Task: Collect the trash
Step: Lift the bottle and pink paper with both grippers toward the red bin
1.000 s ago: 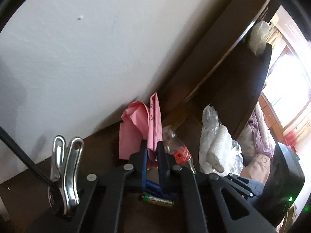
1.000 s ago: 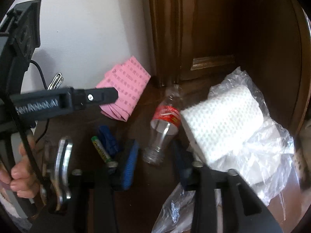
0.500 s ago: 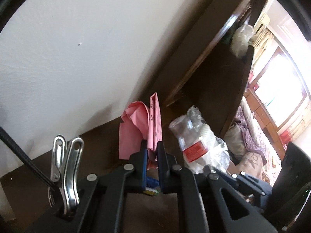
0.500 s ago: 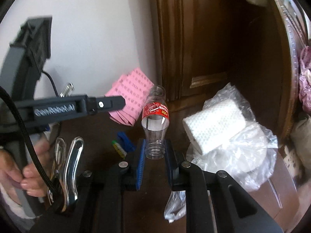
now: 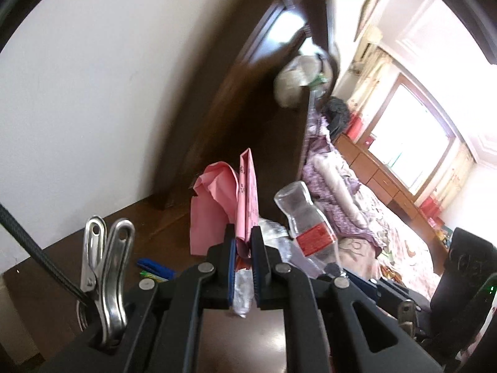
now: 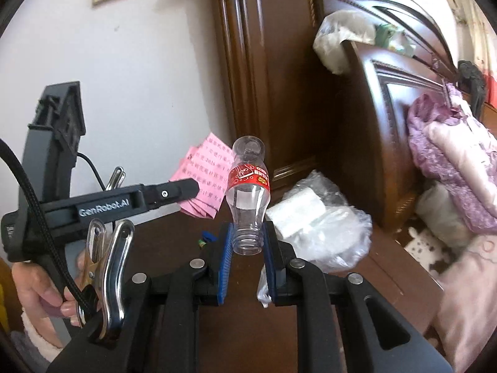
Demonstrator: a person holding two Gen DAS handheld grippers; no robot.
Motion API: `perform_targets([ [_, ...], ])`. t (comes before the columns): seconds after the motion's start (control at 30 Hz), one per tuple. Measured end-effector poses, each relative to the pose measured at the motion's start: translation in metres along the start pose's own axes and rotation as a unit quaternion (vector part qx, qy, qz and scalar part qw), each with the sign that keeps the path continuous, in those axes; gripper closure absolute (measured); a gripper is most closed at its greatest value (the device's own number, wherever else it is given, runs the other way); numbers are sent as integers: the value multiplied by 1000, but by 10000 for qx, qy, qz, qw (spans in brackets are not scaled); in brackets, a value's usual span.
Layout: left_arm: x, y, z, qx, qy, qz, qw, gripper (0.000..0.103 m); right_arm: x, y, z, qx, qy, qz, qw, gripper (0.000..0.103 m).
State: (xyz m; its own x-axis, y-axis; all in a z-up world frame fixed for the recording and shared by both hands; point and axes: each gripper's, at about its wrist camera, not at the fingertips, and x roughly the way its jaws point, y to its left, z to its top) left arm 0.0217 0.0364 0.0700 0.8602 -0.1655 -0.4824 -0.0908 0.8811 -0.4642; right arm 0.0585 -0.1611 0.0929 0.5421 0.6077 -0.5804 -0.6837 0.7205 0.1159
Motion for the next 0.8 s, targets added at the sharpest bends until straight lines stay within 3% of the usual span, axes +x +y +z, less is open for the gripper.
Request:
perform_targets([
  [0.37, -38, -39, -18, 462, -97, -286, 9985, 94, -52, 1, -4, 105, -384, -70, 9992, 83],
  [0.8, -44, -66, -20, 469, -39, -556, 9973, 94, -93, 3, -19, 254, -572, -298, 9976, 83],
])
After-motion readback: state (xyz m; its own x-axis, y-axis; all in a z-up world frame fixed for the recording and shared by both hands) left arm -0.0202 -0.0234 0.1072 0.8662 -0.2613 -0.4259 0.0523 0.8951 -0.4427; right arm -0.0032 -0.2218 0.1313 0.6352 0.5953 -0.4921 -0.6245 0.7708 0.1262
